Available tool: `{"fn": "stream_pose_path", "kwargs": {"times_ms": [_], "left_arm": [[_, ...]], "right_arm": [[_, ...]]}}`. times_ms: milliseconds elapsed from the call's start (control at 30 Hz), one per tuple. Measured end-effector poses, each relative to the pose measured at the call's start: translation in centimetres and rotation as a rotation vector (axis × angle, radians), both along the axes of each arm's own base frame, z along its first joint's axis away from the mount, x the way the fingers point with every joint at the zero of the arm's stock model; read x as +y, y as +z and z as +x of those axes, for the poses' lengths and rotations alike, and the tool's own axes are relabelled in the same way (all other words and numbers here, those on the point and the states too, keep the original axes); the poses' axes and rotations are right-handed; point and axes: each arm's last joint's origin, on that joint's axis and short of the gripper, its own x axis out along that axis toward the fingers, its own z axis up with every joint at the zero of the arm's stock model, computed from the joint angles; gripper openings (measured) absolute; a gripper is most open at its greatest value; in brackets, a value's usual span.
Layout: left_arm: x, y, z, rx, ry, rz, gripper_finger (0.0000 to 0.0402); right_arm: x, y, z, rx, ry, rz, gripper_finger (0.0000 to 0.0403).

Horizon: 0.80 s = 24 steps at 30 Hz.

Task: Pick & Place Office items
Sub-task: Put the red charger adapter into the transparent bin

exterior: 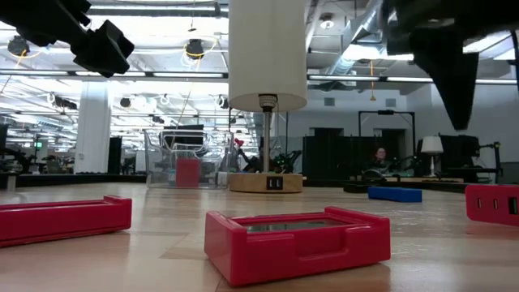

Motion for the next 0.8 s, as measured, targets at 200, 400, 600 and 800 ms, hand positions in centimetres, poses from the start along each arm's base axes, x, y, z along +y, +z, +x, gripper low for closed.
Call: {"fn": "stream_pose_path", "kwargs": {"times_ms": [200, 400, 600, 800], "left_arm": [[-0.2, 0.0, -0.1, 0.000, -0.012, 0.000, 0.0237], [-0.2, 0.0, -0.1, 0.001, -0.011, 0.001, 0.0237], [-0.1, -0.2, -0.2, 0.022, 0.004, -0.005, 0.0237], [-0.1, -0.2, -0.2, 0.026, 0.014, -0.021, 0.0238]], "right_arm": [[-0.2, 0.6, 0.3, -0.019, -0.053, 0.032, 0.0269], [-0.9, 5.2, -0.4, -0.287, -0.180, 0.040, 0.0269], [-0.3, 8.4, -2.4, -0.493, -0.284, 0.071, 0.0269], [1.1, 8.1, -3.3, -0.492, -0.215, 0.059, 0.0270]]}}
